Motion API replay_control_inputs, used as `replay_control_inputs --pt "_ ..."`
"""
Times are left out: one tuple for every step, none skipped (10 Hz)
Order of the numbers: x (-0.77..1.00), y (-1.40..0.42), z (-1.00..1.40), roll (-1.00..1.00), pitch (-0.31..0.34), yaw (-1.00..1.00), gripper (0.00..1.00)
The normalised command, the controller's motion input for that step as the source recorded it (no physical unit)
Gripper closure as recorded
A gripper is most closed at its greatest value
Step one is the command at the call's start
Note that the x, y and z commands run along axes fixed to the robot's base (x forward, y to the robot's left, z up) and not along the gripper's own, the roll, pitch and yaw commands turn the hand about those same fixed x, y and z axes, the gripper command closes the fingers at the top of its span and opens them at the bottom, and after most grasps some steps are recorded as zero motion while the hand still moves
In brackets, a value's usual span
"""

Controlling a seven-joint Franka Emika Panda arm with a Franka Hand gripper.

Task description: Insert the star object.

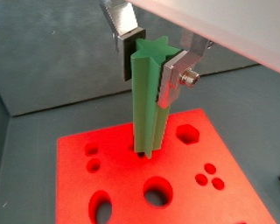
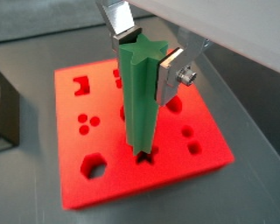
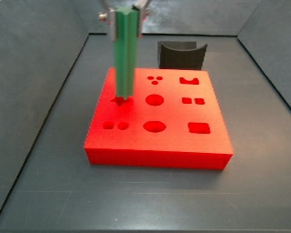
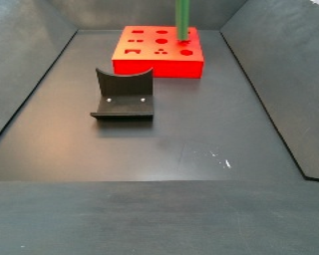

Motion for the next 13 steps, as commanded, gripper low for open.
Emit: replay_control_inputs --pt "-0.08 0.0 -0.03 -0.2 -0.143 0.0 1.0" --pt "-0.14 0.0 0.0 -0.27 -0.199 0.0 1.0" --pt "-0.09 0.0 0.07 -0.3 -0.25 -0.07 1.0" --pt "-0.05 0.0 0.0 -0.35 -0.276 -0.31 1.0" --pt "-0.18 0.0 0.0 -0.19 -0.211 -0.29 1.0" --pt "-0.23 0.0 0.01 -0.08 -0.15 -0.28 1.0" --pt "-0.14 0.0 0.02 -0.07 -0.146 -0.29 1.0" --pt "-0.14 0.0 0.0 -0.03 -0.13 -0.26 1.0" --pt "0.0 0.0 0.02 -0.03 -0.091 -0.25 1.0" --pt "0.28 0.0 0.03 -0.06 -0.074 -0.24 1.0" --pt "0.31 0.0 0.02 -0.06 -0.049 -0.13 1.0" --pt "0.13 0.03 0.0 0.0 -0.029 -0.11 1.0" --pt "-0.03 0.12 0.0 0.0 -0.026 -0.11 1.0"
